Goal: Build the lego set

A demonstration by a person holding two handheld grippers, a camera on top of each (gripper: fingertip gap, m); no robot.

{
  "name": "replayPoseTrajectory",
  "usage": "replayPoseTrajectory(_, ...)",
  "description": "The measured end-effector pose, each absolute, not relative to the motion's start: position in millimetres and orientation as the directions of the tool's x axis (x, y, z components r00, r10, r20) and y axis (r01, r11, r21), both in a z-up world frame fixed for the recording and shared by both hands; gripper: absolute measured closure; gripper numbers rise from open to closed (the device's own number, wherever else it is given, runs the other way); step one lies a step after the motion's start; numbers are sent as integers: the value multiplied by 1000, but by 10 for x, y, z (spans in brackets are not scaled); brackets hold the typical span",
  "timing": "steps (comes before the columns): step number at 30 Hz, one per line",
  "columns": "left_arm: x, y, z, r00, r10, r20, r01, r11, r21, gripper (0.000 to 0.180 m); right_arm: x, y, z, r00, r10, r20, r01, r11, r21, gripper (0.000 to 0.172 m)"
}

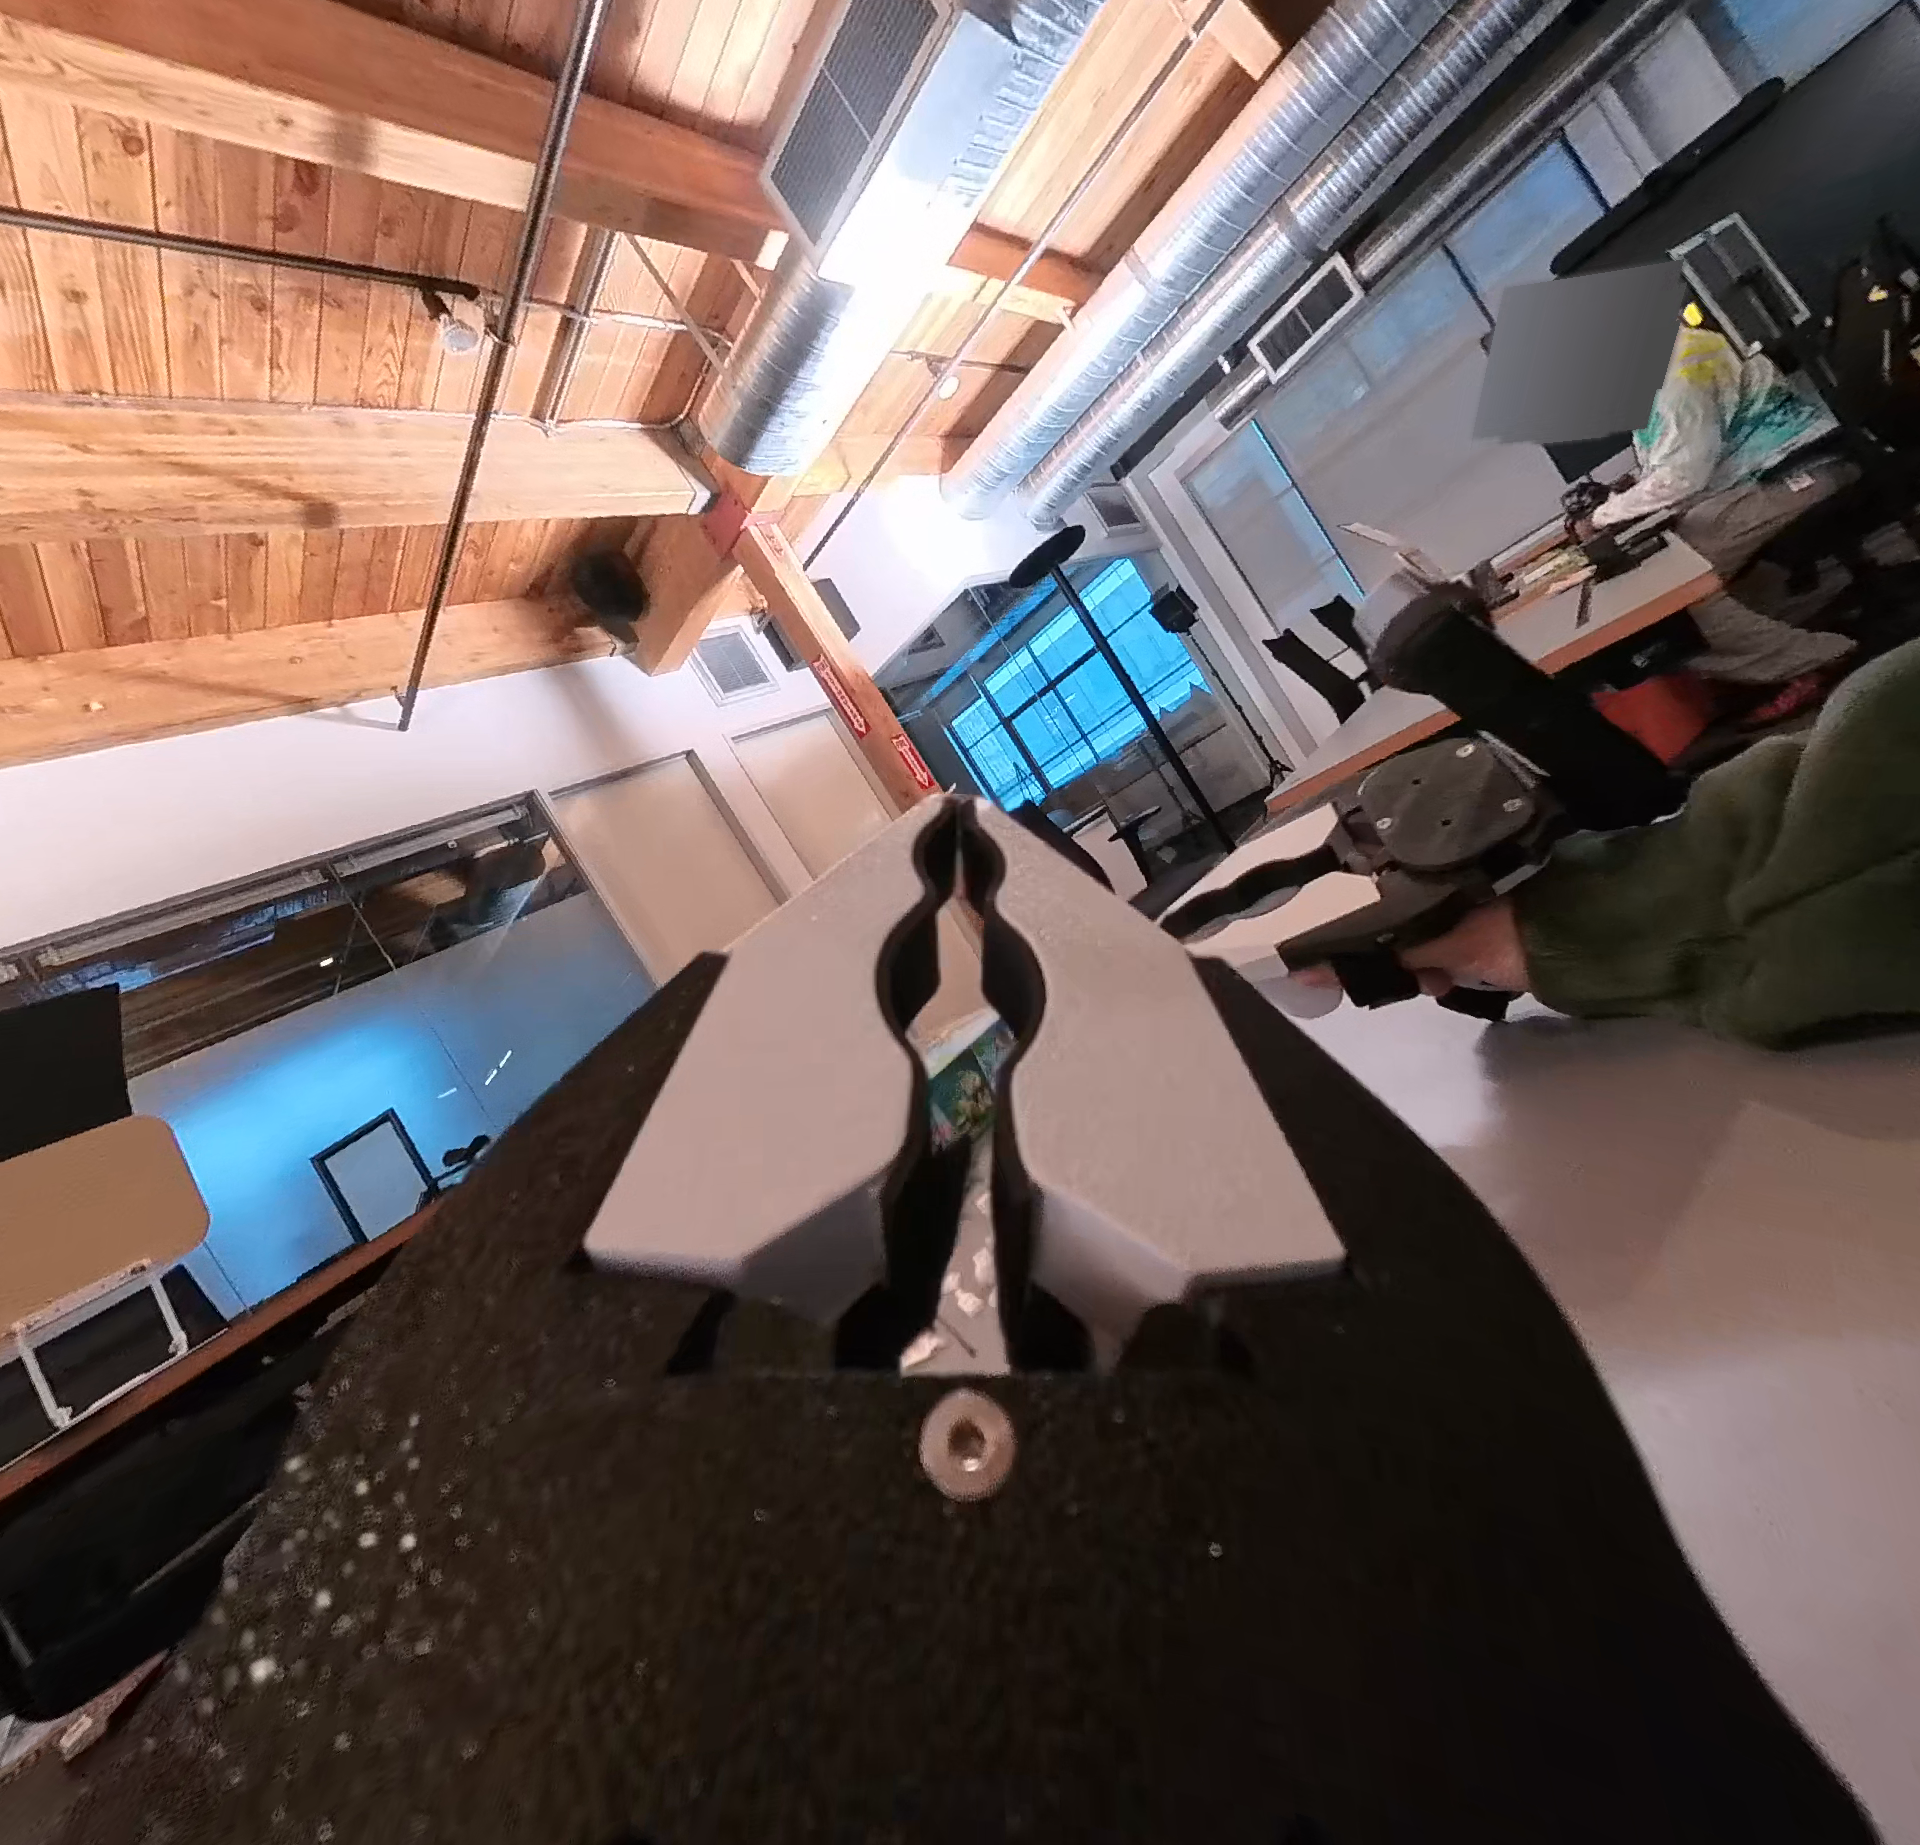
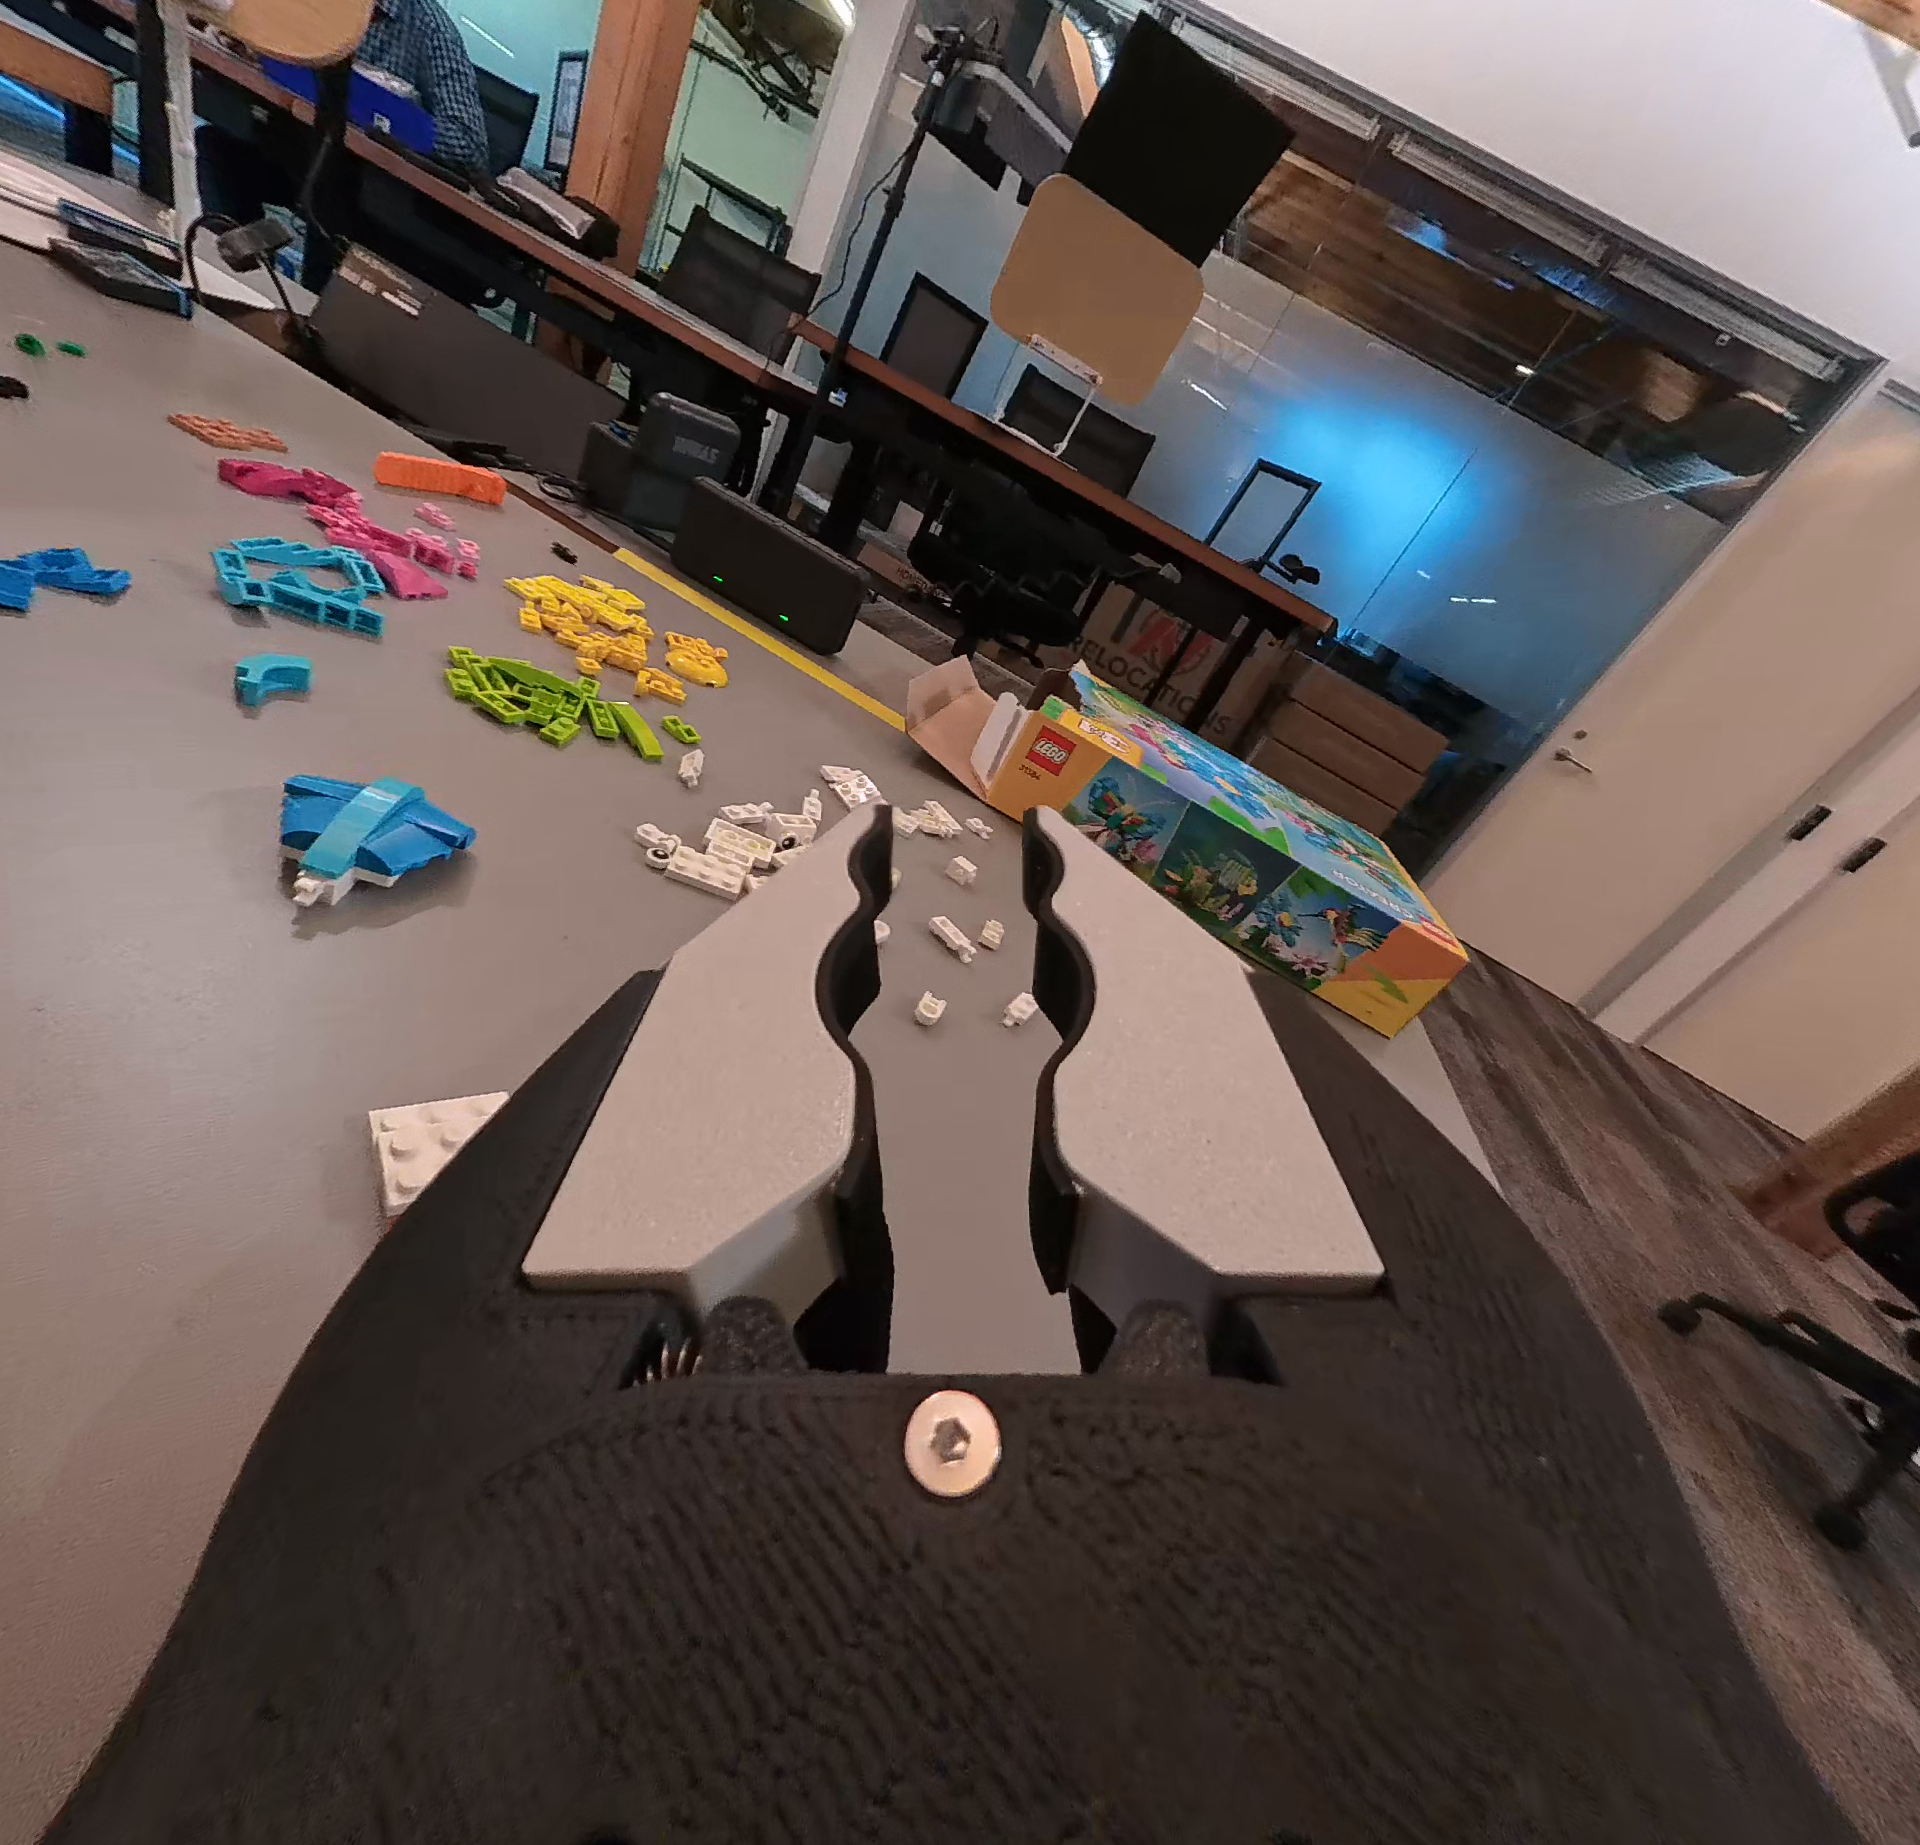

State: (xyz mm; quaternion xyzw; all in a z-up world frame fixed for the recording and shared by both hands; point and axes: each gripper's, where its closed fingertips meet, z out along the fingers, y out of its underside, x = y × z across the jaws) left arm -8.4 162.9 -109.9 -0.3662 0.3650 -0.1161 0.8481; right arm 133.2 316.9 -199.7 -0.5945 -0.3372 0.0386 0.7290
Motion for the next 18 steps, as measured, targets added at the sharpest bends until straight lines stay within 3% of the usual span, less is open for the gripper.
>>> replayPoseTrajectory(8, 33, 1468, -1089, 674, -508, -537, -16, 717, -697, 180, 821, 3031, -1997, 612, 659, 437, 401, 217, -890, 142)
replayPoseTrajectory(13, -330, 1584, -834, 773, -451, -446, 22, 722, -692, 180, -335, 3027, -1799, 283, 891, 355, 492, 183, -851, 141)
replayPoseTrajectory(18, -1023, 1727, -520, 893, -377, -244, 115, 718, -687, 180, -1610, 3130, -1926, -24, 964, 264, 595, 226, -771, 135)
